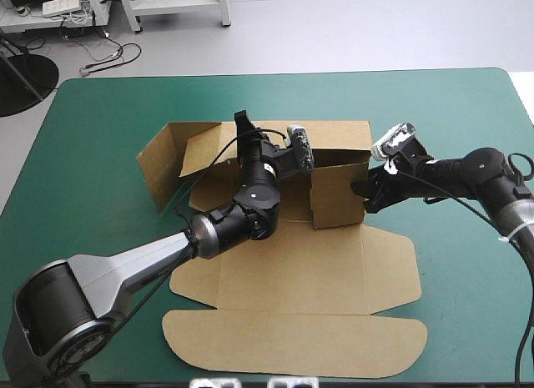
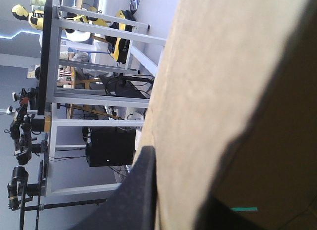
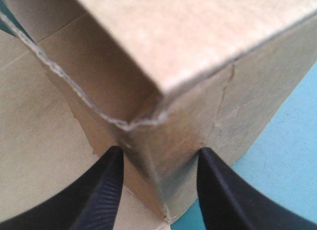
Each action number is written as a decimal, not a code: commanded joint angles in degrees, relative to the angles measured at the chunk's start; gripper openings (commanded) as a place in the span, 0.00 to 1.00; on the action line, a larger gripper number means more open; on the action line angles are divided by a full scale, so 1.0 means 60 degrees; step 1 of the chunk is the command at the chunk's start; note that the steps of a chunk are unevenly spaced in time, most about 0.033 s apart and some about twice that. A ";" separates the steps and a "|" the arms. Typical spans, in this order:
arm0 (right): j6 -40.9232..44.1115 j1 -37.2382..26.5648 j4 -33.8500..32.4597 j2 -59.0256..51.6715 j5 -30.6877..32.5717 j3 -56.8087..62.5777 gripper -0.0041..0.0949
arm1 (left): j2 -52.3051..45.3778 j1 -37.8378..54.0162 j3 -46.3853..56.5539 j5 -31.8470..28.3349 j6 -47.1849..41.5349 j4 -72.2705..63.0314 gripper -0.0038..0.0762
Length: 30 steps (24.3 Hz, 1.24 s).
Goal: Fold the box
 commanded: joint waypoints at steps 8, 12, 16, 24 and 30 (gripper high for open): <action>-0.0062 0.0081 0.1969 0.0371 -0.1492 -0.0204 0.48 | -0.0295 -0.0045 -0.0150 -0.0251 0.0984 -0.0543 0.04; -0.0062 0.0081 0.1969 0.0355 -0.1523 -0.0204 0.48 | -0.0295 -0.0045 -0.0150 -0.0083 0.2088 -0.1182 0.04; -0.0062 0.0081 0.1969 0.0355 -0.1707 -0.0204 0.48 | -0.0295 -0.0045 -0.0150 -0.0164 0.2065 -0.1204 0.04; -0.0199 0.0081 0.2290 0.0372 -0.1961 -0.0187 0.04 | -0.0295 -0.0045 -0.0150 -0.0493 0.2065 -0.1112 0.04; -0.0199 0.0081 0.2106 0.0372 -0.1733 -0.0187 0.04 | -0.0295 -0.0045 -0.0150 -0.0478 0.2094 -0.0504 0.44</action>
